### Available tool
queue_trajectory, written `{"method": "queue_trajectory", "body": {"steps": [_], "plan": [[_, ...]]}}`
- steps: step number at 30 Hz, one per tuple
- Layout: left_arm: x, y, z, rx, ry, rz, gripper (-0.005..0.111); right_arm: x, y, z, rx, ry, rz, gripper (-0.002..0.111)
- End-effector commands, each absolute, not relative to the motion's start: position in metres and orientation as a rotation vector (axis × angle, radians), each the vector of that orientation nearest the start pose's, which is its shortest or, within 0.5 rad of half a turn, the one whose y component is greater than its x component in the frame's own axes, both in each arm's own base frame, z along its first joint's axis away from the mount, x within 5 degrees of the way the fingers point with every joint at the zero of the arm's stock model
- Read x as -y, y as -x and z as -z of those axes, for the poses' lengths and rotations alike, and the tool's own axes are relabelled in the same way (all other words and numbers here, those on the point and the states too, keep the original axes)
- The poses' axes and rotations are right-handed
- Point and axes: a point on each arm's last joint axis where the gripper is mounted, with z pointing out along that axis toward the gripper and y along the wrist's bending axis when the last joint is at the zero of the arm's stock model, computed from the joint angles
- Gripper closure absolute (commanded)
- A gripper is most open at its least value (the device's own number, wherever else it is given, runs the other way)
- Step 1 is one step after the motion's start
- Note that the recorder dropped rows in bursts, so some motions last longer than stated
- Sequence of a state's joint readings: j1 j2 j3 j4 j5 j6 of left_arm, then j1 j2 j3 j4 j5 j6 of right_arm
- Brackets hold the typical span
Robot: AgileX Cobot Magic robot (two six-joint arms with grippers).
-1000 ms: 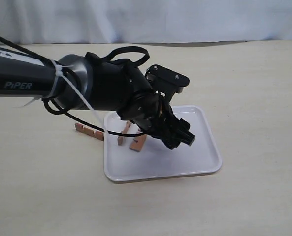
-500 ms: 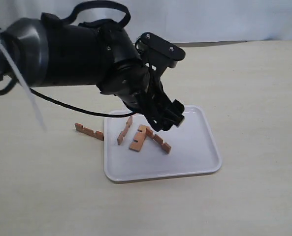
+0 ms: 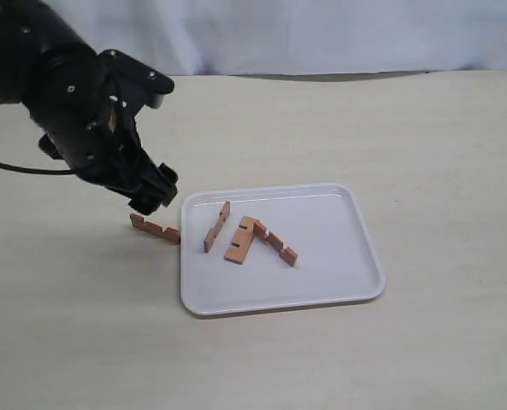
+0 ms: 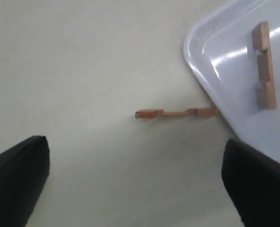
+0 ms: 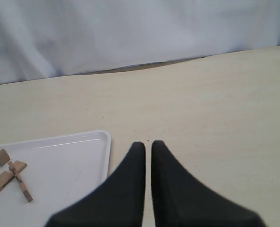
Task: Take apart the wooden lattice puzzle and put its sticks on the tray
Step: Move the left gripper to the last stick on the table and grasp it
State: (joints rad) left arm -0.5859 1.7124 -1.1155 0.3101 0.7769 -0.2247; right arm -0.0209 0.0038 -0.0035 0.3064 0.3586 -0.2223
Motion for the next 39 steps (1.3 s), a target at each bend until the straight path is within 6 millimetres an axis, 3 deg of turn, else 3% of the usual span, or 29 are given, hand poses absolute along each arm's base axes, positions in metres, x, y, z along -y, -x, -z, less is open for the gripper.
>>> {"method": "queue_trajectory", "body": {"steps": [1, 4, 10, 13, 15, 18, 24, 28, 33, 39], "plan": [[0.163, -0.284, -0.194, -2.616, -0.996, -0.076, 0.015, -0.008, -0.054, -0.183, -1.827, -0.012, -0.123, 0.104], [0.165, -0.285, -0.193, -2.550, -1.105, -0.080, 0.015, -0.008, -0.054, -0.183, -1.827, -0.012, -0.123, 0.104], [0.178, -0.291, -0.198, -2.449, -1.009, 0.056, 0.016, -0.008, -0.054, -0.183, -1.827, -0.012, -0.123, 0.104], [0.176, -0.296, -0.189, -2.494, -1.000, 0.054, 0.027, -0.008, -0.054, -0.183, -1.827, -0.012, -0.123, 0.104], [0.174, -0.303, -0.179, -2.555, -1.060, 0.019, 0.034, -0.008, -0.054, -0.183, -1.827, -0.012, -0.123, 0.104], [0.176, -0.313, -0.170, -2.630, -1.189, -0.024, 0.034, -0.008, -0.054, -0.183, -1.827, -0.012, -0.123, 0.104], [0.185, -0.319, -0.159, -2.516, -1.551, -0.014, 0.034, -0.008, -0.054, -0.183, -1.827, -0.012, -0.123, 0.104], [0.186, -0.320, -0.154, -2.476, -1.630, -0.022, 0.037, -0.008, -0.054, -0.183, -1.827, -0.012, -0.123, 0.104], [0.185, -0.319, -0.145, -2.426, -1.752, -0.030, 0.053, -0.008, -0.054, -0.183, -1.827, -0.012, -0.123, 0.104], [0.185, -0.319, -0.133, -2.358, -1.745, -0.050, 0.053, -0.008, -0.054, -0.183, -1.827, -0.012, -0.123, 0.104]]}}
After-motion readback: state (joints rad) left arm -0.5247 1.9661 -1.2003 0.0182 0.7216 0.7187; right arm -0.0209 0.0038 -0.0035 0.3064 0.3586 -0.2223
